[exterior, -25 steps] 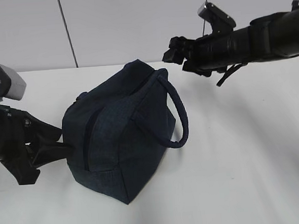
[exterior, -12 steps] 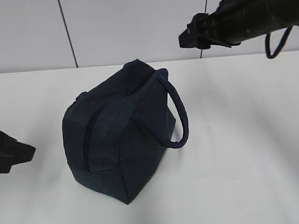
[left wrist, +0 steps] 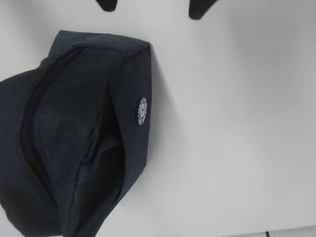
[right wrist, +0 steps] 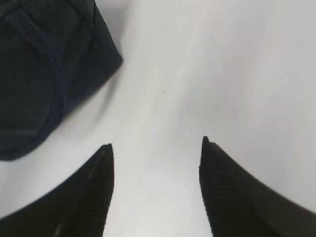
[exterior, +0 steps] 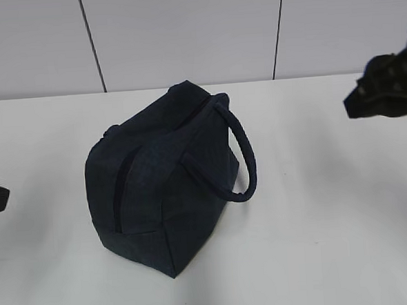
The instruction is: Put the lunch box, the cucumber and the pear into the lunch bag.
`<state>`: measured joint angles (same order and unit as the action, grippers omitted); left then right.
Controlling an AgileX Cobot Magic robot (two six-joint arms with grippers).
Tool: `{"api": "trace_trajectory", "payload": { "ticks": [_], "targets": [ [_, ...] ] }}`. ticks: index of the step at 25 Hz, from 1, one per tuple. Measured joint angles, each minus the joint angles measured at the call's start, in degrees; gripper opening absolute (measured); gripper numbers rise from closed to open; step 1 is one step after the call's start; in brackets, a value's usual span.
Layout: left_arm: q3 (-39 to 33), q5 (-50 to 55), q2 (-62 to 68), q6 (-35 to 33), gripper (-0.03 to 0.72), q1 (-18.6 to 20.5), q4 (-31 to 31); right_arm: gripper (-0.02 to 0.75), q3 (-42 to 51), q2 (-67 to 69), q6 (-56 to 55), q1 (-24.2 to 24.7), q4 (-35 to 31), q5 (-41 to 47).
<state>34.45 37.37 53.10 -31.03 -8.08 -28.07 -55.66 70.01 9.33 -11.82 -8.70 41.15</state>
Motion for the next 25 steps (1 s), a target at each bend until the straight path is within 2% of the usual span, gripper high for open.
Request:
{"api": "trace_trajectory", "payload": {
  "ticks": [4,9,16,19,25],
  "targets": [
    [0.0,3.34,-6.59,5.77,0.269,0.0,3.07,0.434,5.37,-7.24,-4.12,0.0,5.67,5.95],
    [0.0,10.62,-13.69,13.3,0.267,0.0,10.39,0.434,11.3,-16.87,-7.95,0.0,10.34,9.98],
    [-0.11,18.86,-23.62,16.43,0.267,0.0,12.81,0.433,20.9,-33.67,-12.22,0.0,10.89,13.49],
    [-0.11,23.69,-28.17,17.82,0.265,0.0,16.36,0.433,23.75,-39.58,-12.45,0.0,13.83,17.79],
    [-0.11,29.47,-35.15,20.46,0.262,0.0,21.17,0.43,26.81,-47.66,-12.56,0.0,14.25,22.24]
  ]
}}
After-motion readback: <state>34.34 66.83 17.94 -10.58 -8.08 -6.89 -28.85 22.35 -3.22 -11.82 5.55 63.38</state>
